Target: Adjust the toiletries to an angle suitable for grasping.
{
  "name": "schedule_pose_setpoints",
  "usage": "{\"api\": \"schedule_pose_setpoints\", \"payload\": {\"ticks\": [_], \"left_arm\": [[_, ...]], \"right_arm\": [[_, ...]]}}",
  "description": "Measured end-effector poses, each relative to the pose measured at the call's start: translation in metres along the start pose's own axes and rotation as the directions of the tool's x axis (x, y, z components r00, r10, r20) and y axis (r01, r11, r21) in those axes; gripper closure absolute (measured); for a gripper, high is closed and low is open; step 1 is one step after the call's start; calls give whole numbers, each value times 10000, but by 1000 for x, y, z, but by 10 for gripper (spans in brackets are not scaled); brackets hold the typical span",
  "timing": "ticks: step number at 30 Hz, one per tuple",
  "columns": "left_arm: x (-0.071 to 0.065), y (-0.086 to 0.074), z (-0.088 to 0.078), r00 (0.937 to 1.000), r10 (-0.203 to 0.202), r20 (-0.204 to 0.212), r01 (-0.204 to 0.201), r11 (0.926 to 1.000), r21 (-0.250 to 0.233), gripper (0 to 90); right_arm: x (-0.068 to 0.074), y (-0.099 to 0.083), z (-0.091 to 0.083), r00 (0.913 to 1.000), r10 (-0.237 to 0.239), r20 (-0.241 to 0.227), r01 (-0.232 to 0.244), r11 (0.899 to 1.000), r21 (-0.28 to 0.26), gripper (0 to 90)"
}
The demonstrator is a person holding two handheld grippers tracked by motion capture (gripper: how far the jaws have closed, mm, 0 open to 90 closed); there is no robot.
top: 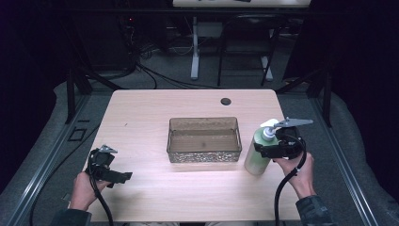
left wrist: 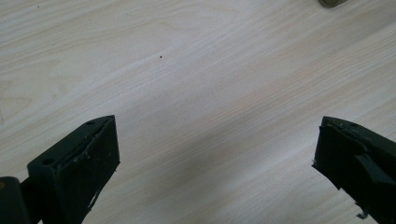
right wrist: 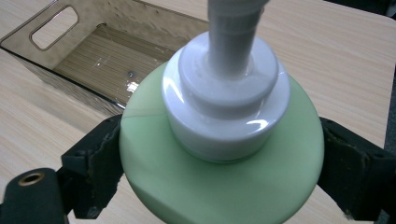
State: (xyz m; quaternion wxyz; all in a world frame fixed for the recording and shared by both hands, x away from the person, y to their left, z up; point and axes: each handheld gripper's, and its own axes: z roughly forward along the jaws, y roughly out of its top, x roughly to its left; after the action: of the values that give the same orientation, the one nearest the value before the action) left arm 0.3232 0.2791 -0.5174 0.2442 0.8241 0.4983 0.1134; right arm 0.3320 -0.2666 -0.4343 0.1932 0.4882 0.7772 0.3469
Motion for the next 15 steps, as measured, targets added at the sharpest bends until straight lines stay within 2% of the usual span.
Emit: {"api": "schedule_pose_setpoints", "payload": {"ticks": [15], "left_arm": [[0, 0, 0, 10000, 23, 31, -23, 10000, -21, 1]], "right_arm": [[19, -6, -5, 9995, 266, 170, -267, 9996, 27, 107]]}}
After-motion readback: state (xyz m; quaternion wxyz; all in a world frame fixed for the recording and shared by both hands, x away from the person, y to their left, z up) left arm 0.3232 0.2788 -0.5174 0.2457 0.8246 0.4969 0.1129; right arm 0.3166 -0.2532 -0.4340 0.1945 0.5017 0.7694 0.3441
